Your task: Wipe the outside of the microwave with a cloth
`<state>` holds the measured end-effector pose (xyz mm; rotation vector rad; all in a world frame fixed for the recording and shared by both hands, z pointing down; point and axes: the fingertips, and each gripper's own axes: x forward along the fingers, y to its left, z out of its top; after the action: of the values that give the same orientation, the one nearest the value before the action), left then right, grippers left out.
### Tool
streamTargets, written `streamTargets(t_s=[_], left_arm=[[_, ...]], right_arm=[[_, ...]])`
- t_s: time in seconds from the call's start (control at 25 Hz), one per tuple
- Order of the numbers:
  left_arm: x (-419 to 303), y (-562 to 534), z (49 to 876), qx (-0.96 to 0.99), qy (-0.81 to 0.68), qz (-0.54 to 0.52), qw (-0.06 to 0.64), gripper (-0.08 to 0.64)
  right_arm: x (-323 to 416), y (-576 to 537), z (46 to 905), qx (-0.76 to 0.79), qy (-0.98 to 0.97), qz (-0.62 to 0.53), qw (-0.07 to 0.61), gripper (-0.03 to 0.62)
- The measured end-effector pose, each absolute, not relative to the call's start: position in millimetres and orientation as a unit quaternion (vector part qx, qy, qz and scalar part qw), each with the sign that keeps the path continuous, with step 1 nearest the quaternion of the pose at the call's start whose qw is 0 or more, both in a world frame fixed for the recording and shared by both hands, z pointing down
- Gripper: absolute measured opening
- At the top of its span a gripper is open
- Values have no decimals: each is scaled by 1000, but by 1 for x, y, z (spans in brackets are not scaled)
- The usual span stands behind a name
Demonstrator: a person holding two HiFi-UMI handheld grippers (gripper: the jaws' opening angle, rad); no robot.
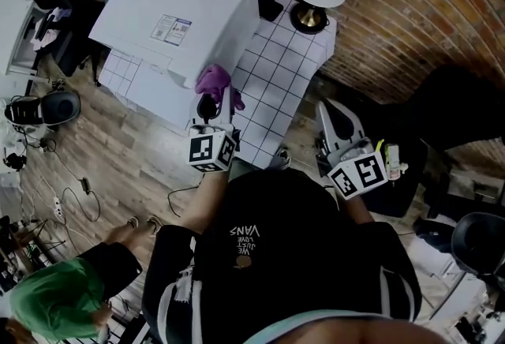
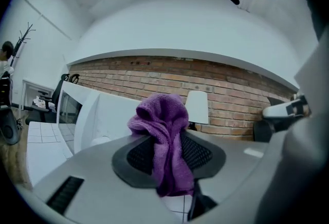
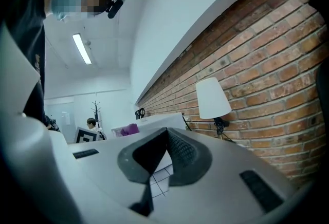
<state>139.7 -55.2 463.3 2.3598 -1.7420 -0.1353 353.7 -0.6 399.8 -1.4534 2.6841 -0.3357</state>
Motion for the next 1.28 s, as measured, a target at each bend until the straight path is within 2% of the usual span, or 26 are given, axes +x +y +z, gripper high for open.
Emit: streamTargets(t_s=[0.48,0.8,1.04,1.28], left_arm=[[221,-176,483,805,-566,-64,166,141],[240,-240,486,786,-577,-80,205,141],[245,-247,490,790,-572,-74,210,141],[252,-202,484,819,-537,-71,191,141]], right_arm=[[414,19,410,-551,825,-121,31,-2],[455,31,412,-604,786,-126,32,-2],[455,29,416,-603,786,-133,31,-2],[430,14,415,-564,815,-132,25,-2]])
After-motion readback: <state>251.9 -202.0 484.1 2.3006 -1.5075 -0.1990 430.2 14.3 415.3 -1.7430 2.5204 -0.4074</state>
